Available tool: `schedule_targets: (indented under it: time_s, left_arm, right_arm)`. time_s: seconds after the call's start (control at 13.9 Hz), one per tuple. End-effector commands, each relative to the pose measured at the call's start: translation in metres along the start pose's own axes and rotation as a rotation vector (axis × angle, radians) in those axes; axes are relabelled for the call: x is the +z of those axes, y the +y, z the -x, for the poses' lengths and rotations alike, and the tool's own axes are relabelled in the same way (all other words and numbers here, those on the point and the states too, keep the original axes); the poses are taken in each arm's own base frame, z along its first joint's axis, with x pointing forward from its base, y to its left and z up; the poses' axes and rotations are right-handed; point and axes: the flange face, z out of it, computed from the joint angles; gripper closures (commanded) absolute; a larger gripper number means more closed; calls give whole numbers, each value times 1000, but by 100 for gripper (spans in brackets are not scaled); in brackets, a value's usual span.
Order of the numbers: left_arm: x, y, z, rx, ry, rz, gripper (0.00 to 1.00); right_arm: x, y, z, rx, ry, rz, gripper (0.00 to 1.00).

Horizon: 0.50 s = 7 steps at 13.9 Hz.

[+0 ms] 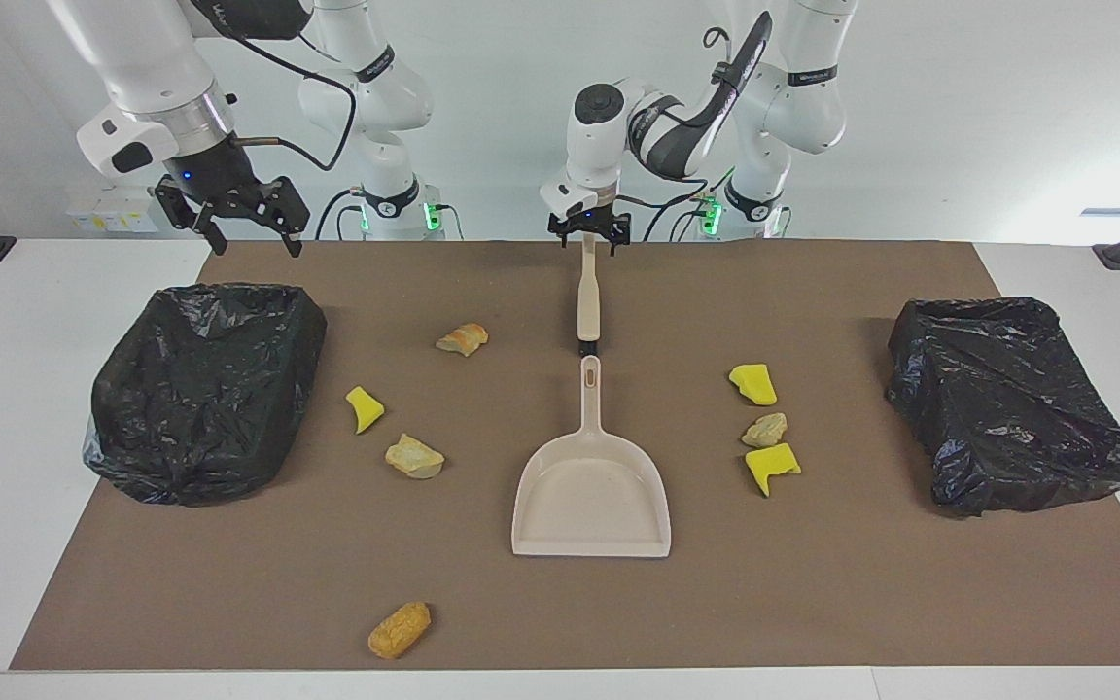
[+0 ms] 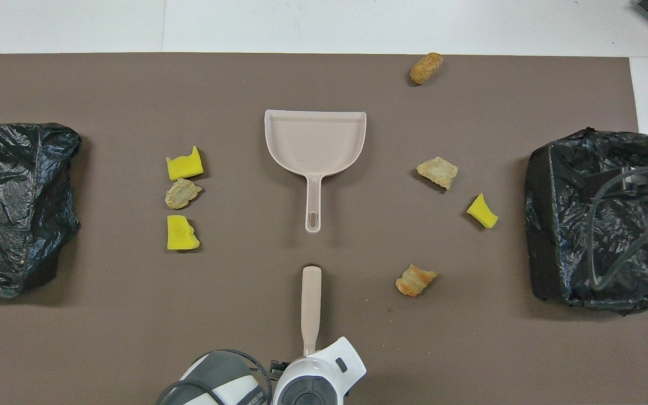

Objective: Sweep and dump trash in bin
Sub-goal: 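Reach the right gripper to the dustpan handle and grasp it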

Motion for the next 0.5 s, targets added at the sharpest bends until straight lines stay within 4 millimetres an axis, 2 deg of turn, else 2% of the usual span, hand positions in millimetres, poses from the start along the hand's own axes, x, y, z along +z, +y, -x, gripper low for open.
schedule_targets:
  time_s: [0.0, 0.07, 0.14, 0.22, 0.29, 0.36, 0.43]
  left_arm:
    - [11, 7, 3, -10, 1, 15, 0]
    - [9, 8, 3, -8, 0, 15, 0]
    - [8, 7, 2, -12, -1, 14, 0]
    - [8, 7, 1, -13, -2, 15, 9]
    - [8, 6, 2, -11, -10, 8, 22]
    - [5, 6, 2, -11, -17, 4, 26]
    - [1, 6, 3, -9, -29, -4, 35]
  right_arm:
    - [29, -24, -11, -25, -22, -11, 0]
    - [37, -30, -20, -34, -32, -12, 0]
    - [46, -46, -29, -59, -42, -16, 0]
    - [61, -60, -34, -80, -67, -14, 0]
    - [70, -75, -37, -100, -75, -7, 0]
    - [82, -90, -43, -96, -71, -7, 0]
    - [85, -97, -46, -76, -57, -11, 0]
